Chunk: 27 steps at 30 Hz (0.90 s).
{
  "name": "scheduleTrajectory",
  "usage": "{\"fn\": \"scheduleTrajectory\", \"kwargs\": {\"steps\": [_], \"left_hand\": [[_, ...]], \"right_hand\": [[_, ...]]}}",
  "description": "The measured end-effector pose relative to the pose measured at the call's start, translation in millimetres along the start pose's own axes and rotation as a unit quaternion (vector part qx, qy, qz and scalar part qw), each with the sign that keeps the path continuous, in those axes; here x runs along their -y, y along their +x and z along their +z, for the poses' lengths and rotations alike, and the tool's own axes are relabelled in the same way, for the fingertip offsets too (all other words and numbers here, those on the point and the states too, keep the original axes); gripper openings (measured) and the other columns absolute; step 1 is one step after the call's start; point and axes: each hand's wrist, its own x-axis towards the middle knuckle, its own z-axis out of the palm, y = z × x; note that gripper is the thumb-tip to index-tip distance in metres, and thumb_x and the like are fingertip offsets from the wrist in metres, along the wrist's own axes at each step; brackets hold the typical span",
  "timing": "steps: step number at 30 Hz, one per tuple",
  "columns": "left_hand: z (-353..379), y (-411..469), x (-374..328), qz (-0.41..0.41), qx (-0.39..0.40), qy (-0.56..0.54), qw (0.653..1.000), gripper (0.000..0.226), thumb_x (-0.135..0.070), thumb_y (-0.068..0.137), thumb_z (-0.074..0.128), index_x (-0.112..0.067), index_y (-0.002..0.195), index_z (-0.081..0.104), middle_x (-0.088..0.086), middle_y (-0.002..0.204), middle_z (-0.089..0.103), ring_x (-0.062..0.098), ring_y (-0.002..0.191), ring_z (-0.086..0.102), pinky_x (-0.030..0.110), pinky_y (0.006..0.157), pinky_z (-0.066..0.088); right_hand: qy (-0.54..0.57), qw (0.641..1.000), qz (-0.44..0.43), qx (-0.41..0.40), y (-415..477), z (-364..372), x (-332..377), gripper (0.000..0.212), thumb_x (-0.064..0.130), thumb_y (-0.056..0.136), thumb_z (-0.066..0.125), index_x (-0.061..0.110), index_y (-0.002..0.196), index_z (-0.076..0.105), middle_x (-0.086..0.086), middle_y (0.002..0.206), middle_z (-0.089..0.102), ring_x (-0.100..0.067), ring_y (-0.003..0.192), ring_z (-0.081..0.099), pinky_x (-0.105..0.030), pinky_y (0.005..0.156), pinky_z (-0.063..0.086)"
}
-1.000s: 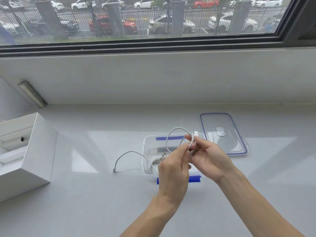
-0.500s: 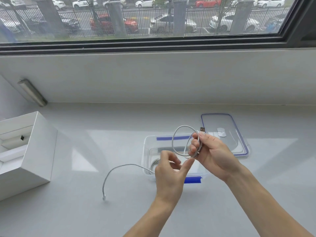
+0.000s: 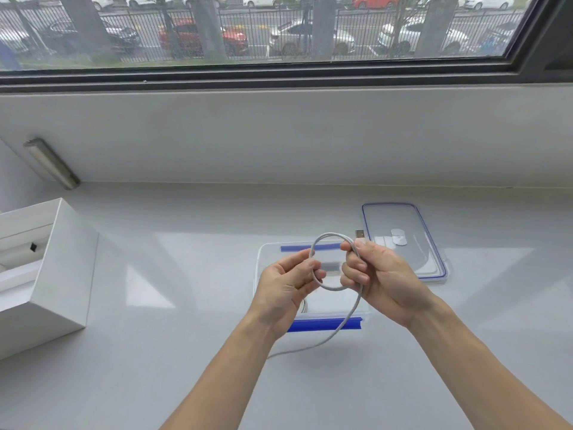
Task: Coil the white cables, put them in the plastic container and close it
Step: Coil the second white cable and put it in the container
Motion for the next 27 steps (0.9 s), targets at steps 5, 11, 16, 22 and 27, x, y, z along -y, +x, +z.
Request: {"fn": "scheduleTrajectory", "kwargs": {"steps": [5, 11, 16, 22, 27], "left_hand": [[5.8, -3.9, -0.9, 0.088, -0.046, 0.111, 0.989, 0.013, -0.005, 0.090, 0.058, -0.009, 0.087, 0.069, 0.003, 0.066, 0.064, 0.018, 0.062, 0.065, 0.027, 0.065, 0.056], [5.3, -0.9, 8.7, 0.207, -0.092, 0.289, 0.930, 0.015, -0.005, 0.094, 0.051, -0.010, 0.095, 0.065, 0.003, 0.069, 0.061, 0.013, 0.062, 0.065, 0.023, 0.062, 0.056], [3.4, -0.1, 12.6, 0.201, -0.100, 0.282, 0.933, 0.014, -0.008, 0.094, 0.051, -0.006, 0.100, 0.064, 0.001, 0.069, 0.064, 0.012, 0.062, 0.065, 0.027, 0.065, 0.057], [-13.9, -13.1, 15.3, -0.031, 0.102, 0.387, 0.916, 0.027, -0.034, 0.097, 0.046, -0.012, 0.106, 0.060, 0.010, 0.093, 0.071, 0.021, 0.083, 0.070, 0.033, 0.081, 0.053], [-40.2, -33.4, 19.4, -0.141, 0.246, 0.398, 0.873, 0.024, -0.031, 0.097, 0.047, -0.013, 0.098, 0.063, 0.004, 0.067, 0.064, 0.016, 0.052, 0.056, 0.025, 0.055, 0.044]], "right_hand": [[-0.064, 0.997, -0.019, -0.038, 5.0, 2.1, -4.9, 0.023, 0.018, 0.099, 0.040, 0.001, 0.096, 0.056, 0.002, 0.054, 0.038, -0.011, 0.047, 0.037, -0.024, 0.051, 0.044], [-0.201, 0.974, -0.066, -0.082, 14.0, 5.9, -13.0, 0.021, 0.014, 0.099, 0.042, 0.003, 0.092, 0.058, 0.000, 0.053, 0.039, -0.011, 0.046, 0.040, -0.025, 0.053, 0.046], [-0.222, 0.963, -0.096, -0.115, 21.5, 6.4, -23.7, 0.023, 0.015, 0.100, 0.038, 0.006, 0.084, 0.052, -0.001, 0.055, 0.034, -0.007, 0.040, 0.033, -0.025, 0.048, 0.040], [-0.160, 0.973, -0.122, -0.112, 23.4, 5.0, -11.2, 0.024, 0.014, 0.100, 0.037, 0.006, 0.082, 0.051, 0.001, 0.052, 0.032, -0.007, 0.040, 0.030, -0.022, 0.043, 0.035], [-0.147, 0.976, -0.123, -0.103, 22.3, 1.8, -2.7, 0.022, 0.014, 0.100, 0.039, 0.006, 0.082, 0.050, 0.004, 0.050, 0.034, -0.008, 0.041, 0.029, -0.021, 0.043, 0.035]]}}
